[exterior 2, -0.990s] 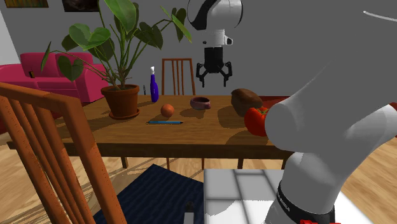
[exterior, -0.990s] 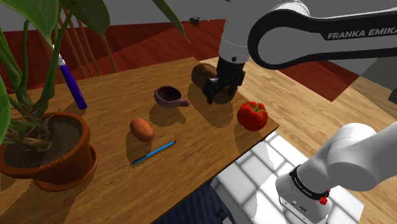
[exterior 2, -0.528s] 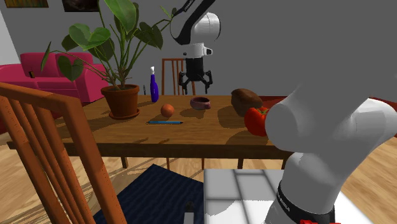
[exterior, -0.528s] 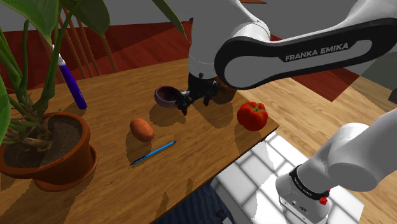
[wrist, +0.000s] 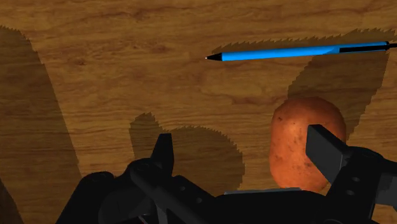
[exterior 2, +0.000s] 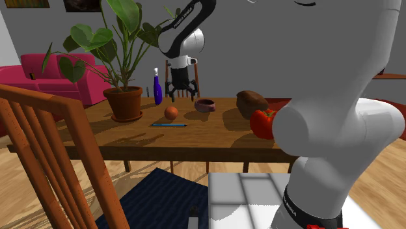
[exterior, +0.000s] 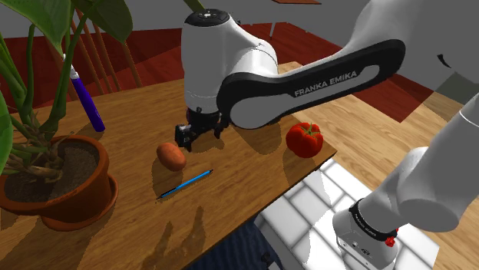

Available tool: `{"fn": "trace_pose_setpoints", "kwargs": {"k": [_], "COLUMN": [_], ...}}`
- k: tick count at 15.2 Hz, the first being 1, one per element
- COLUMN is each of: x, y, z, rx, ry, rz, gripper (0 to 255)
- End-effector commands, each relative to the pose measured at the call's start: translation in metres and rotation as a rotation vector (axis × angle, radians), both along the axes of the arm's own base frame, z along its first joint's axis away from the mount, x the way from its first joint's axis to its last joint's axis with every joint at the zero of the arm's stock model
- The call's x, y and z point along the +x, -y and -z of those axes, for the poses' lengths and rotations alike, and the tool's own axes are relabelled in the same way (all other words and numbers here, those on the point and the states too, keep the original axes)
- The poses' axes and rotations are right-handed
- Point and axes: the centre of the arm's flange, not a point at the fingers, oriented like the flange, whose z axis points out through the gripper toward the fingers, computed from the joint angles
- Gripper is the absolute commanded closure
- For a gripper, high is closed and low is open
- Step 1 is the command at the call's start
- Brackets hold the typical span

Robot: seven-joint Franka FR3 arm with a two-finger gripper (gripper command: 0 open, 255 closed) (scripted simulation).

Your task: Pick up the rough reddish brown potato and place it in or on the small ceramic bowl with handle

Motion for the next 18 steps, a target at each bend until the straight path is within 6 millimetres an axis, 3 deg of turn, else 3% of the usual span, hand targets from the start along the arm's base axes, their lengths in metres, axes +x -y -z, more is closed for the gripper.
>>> {"fn": "trace_pose_setpoints", "kwargs": {"k": [1, 6, 13, 18], "x": [0.009, 0.024, 0.029, 0.029], "y": [-0.027, -0.081, -0.078, -0.078], "z": [0.01, 0.032, 0.069, 0.072], "rx": [-0.002, -0.007, -0.007, -0.007], "ry": [0.01, 0.032, 0.032, 0.032], "rz": [-0.007, -0.027, -0.027, -0.027], "gripper": [0, 0, 0, 0]}}
